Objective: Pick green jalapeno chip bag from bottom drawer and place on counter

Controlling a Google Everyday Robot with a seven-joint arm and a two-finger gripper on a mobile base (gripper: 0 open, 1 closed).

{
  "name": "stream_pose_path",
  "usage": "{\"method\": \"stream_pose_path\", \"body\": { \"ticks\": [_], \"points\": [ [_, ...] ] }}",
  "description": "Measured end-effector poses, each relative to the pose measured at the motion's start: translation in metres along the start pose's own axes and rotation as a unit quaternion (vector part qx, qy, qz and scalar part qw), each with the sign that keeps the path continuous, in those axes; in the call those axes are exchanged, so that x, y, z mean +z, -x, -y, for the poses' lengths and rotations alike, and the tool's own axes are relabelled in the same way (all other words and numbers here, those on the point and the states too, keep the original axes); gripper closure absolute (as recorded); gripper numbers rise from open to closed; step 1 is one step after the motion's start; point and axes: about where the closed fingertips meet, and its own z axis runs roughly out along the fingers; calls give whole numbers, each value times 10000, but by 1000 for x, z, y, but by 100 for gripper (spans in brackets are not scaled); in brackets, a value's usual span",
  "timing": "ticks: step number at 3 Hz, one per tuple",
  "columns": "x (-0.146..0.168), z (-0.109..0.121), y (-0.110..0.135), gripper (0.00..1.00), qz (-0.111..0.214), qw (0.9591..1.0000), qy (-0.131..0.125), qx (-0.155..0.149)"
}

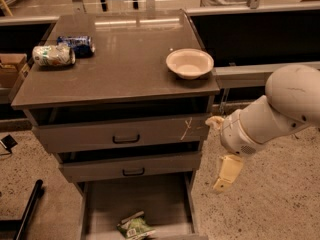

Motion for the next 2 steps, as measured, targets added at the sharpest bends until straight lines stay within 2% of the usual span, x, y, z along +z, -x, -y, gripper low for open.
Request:
{"method": "stream_pose_path", "body": {
  "ticks": [1, 2],
  "points": [
    [11, 3, -2, 0, -84, 9998, 158, 16],
    [60, -11, -3, 0, 286, 9982, 520, -14]
  ]
}}
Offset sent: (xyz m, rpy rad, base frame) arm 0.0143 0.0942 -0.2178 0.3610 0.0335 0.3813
